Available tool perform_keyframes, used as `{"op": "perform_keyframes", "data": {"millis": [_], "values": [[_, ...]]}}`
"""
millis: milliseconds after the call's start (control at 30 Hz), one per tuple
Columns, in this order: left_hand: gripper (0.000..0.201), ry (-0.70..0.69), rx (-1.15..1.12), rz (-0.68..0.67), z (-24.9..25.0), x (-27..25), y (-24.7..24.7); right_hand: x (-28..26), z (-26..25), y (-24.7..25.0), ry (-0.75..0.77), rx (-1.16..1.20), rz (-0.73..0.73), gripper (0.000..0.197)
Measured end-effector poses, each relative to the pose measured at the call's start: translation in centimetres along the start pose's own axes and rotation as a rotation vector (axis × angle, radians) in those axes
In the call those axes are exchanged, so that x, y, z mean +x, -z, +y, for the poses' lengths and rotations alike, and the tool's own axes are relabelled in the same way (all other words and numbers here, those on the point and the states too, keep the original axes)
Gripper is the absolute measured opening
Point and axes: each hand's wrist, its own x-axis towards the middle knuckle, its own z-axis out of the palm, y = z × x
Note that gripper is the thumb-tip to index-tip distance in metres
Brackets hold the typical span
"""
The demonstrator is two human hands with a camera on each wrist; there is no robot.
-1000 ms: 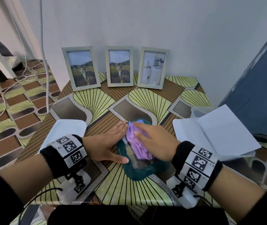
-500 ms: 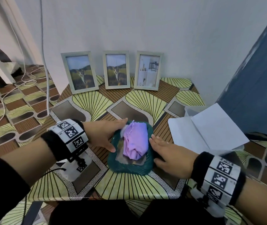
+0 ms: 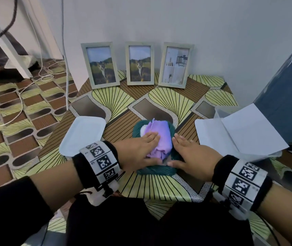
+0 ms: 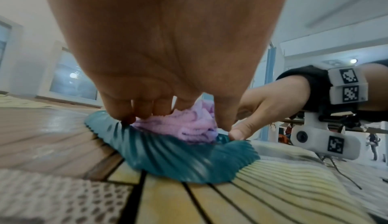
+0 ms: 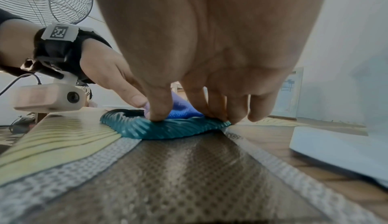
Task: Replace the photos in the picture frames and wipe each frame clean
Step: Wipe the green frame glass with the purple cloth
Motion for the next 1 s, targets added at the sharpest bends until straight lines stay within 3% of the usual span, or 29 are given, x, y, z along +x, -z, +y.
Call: {"op": "perform_keyframes", "data": {"millis": [167, 267, 467, 600, 767, 833, 900, 1000], "values": [[0.052, -0.007, 0.028, 0.131, -0.3, 0.0, 0.1, 0.3, -0.1, 0.2, -0.008, -0.061, -0.007, 0.085], [0.035, -0.026, -0.037, 0.280, -0.9, -0.4, 0.6, 0.6, -0.4, 0.6, -0.004, -0.115, -0.009, 0.088], [0.036, 0.012, -0.172, 0.643, -3.6, -3.1, 2.2, 0.8, -0.7, 0.9, -0.018, -0.093, -0.020, 0.089], [0.042, 0.153, -0.183, 0.701, -6.9, -6.3, 2.9, 0.6, -0.8, 0.9, -0.022, -0.064, -0.003, 0.088], [0.037, 0.300, -0.095, 0.602, -10.7, -9.8, 1.8, 0.4, -1.0, 1.2, -0.036, -0.070, 0.026, 0.086], [0.033, 0.389, -0.064, 0.402, -11.8, -10.2, 0.8, 0.5, -1.1, 1.2, -0.044, -0.079, 0.022, 0.086], [0.050, 0.460, -0.083, 0.129, -12.3, -10.4, -0.5, 0.6, -1.3, 1.3, -0.054, -0.084, 0.014, 0.087], [0.064, 0.439, -0.114, -0.013, -12.6, -10.5, -1.3, 0.9, -1.4, 1.3, -0.060, -0.071, 0.006, 0.088]]}}
